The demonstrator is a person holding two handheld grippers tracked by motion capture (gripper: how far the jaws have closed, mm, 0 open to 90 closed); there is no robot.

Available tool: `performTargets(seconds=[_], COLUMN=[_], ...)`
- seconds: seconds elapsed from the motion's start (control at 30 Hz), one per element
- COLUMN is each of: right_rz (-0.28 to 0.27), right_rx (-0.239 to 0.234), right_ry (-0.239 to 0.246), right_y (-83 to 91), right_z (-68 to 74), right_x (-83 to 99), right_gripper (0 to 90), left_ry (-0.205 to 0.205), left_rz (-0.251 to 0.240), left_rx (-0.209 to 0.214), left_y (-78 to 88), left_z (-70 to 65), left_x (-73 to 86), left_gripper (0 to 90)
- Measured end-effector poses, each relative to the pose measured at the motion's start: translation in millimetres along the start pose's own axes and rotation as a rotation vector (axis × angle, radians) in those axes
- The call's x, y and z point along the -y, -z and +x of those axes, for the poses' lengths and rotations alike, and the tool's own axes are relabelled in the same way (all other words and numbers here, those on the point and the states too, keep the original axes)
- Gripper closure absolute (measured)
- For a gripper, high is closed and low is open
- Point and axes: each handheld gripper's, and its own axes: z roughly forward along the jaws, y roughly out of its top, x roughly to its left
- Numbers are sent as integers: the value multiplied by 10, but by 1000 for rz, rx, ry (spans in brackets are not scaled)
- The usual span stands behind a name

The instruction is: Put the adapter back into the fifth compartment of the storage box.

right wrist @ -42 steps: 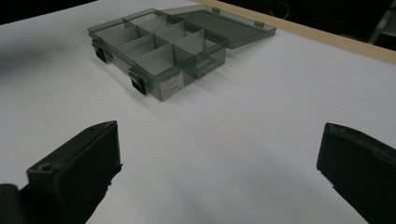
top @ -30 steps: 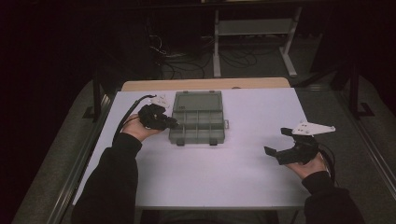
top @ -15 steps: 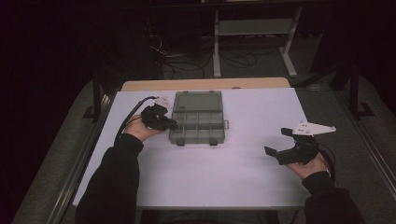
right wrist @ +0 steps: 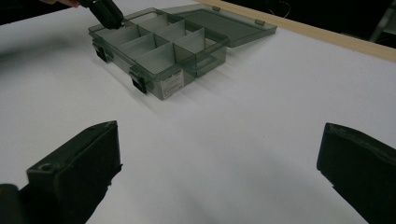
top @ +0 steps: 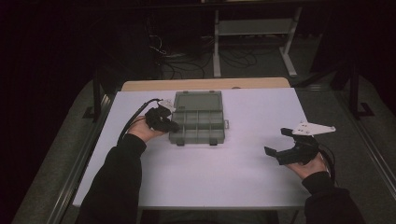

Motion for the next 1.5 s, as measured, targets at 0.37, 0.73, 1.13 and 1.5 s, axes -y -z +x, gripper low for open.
performTargets(seconds=[0.37,0.73,1.13,1.5], right_rz=[-3,7,16,16], right_rx=[0,6,3,3], right_ry=[2,7,13,12], right_y=[6,-3,-17,-15], right_z=[2,10,14,17], right_x=[-2,-2,-1,-4], right_gripper=[0,0,0,0], left_ry=[10,-9,24,64], left_rz=[-7,-30,-121,-199], left_rx=[18,-8,-15,7], left_y=[27,143,305,435], left_z=[-23,-60,-87,-72], left_x=[-5,14,159,310], left_gripper=[711,602,510,395])
